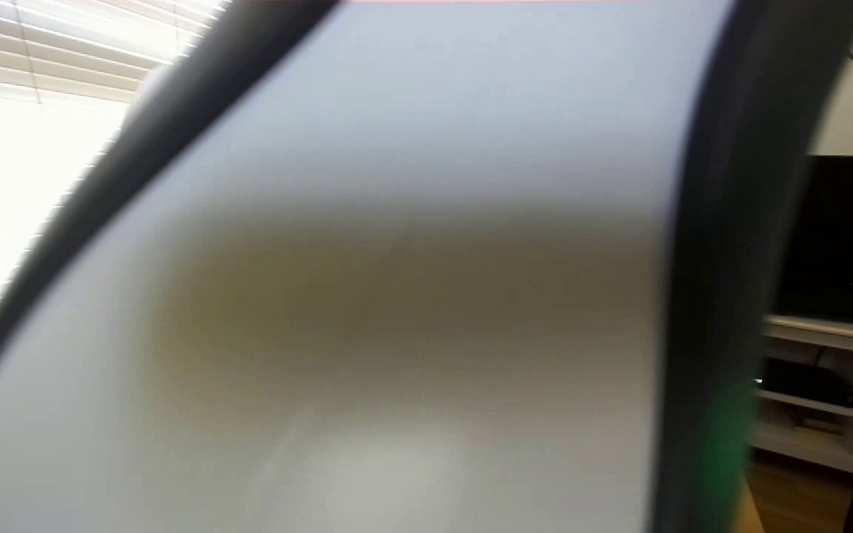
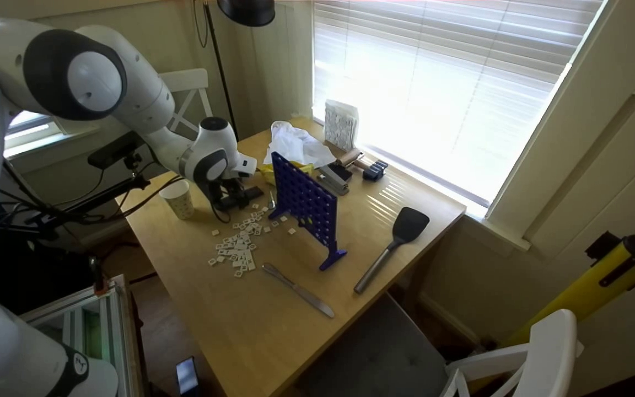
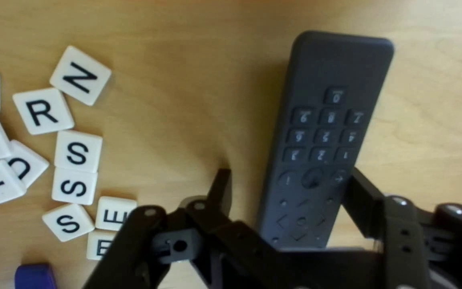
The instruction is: Move the black remote control to the right.
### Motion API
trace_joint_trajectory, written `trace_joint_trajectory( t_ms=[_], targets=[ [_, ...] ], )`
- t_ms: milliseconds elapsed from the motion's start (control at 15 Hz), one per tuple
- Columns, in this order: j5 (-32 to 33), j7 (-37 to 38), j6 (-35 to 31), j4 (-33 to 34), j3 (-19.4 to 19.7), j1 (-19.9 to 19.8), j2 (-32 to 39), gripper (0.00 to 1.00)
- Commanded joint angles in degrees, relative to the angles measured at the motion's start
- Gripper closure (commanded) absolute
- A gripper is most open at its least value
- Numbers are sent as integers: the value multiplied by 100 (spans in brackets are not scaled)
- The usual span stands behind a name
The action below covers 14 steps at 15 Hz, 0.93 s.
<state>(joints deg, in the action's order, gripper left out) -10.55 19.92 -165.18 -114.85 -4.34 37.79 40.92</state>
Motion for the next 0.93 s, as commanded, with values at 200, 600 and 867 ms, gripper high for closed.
trace_joint_trajectory(
  t_ms=[200,600,867],
  targets=[
    [259,465,102,26,445,166,-25,66],
    [375,592,107,-200,773,251,-160,61],
    [231,-81,26,-342,81,-368,-283,74]
  ],
)
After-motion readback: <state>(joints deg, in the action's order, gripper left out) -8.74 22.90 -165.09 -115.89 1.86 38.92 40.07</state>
